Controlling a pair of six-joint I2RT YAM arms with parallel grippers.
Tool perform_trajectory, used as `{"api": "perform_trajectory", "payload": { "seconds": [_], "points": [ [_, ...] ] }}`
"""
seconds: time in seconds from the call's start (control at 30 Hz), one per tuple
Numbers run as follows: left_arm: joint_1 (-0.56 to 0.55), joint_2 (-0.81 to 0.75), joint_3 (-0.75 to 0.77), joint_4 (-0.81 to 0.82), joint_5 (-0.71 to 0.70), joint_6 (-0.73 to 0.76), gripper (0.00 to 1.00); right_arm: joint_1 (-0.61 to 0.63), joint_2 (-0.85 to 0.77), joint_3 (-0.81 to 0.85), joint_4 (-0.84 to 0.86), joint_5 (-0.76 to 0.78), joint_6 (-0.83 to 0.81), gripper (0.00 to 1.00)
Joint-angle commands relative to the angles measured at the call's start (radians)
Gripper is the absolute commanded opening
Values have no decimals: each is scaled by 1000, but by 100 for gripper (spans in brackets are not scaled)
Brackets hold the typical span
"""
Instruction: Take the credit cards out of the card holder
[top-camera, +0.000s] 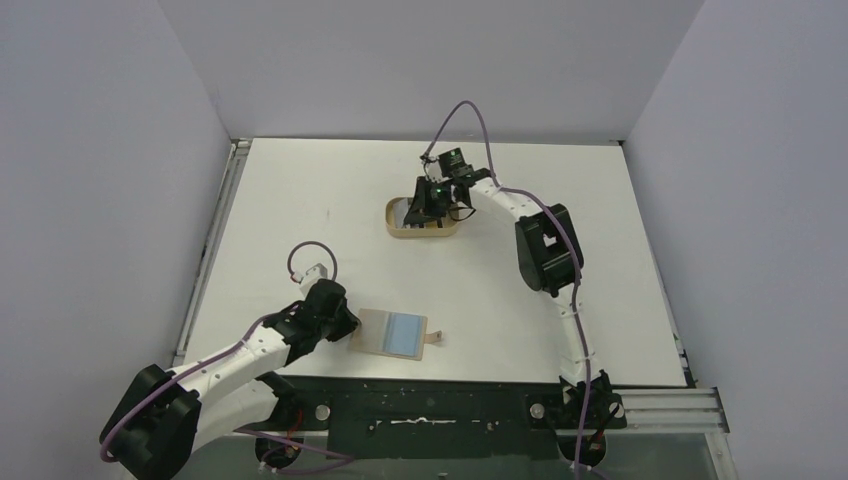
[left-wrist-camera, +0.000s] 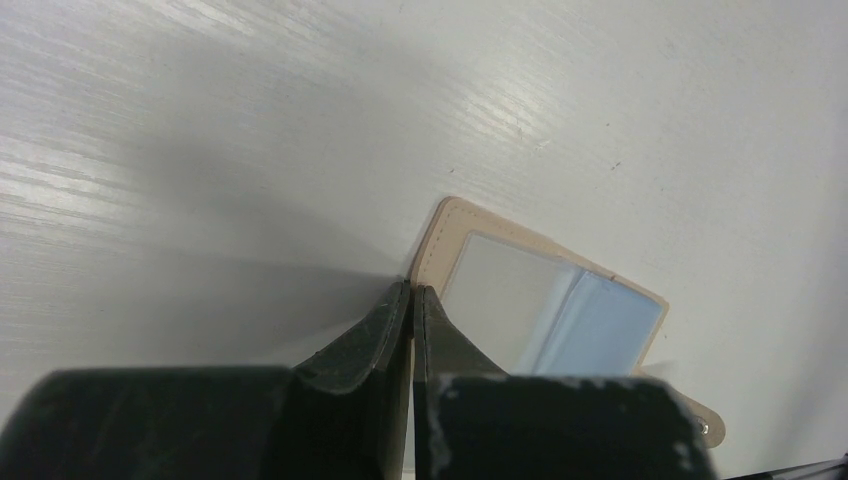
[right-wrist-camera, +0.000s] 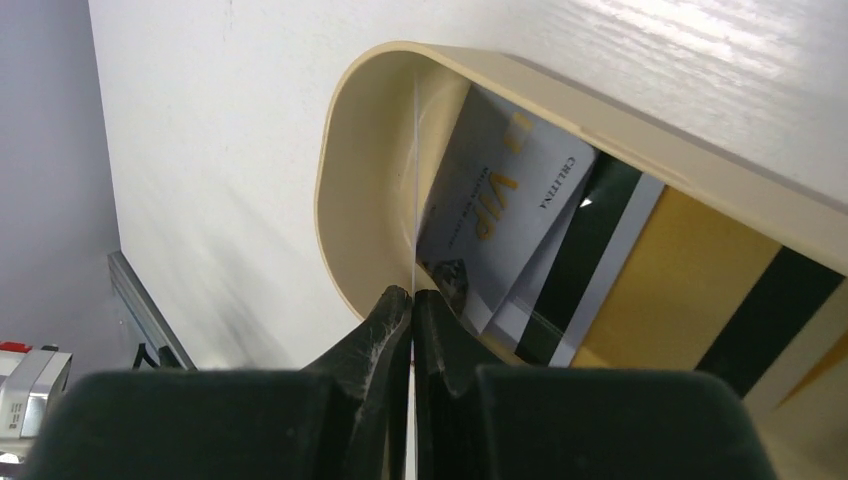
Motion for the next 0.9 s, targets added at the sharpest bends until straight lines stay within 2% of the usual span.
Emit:
{"api": "perform_trajectory", "payload": {
  "seconds": [0.0, 0.1, 0.53, 0.87],
  "points": [
    [3, 10, -15, -31, -20, 14, 0, 11, 6, 55, -23, 13, -12, 0],
    [3, 5, -16, -35, -20, 14, 0, 9, -1, 49, -31, 25, -21, 0],
    [3, -3, -10, -46, -21, 16, 0, 9, -12, 156, -182, 106, -110, 33],
    [3, -17, 24, -73, -18, 30, 0, 9, -70, 276, -316, 193, -181, 34]
  ]
}}
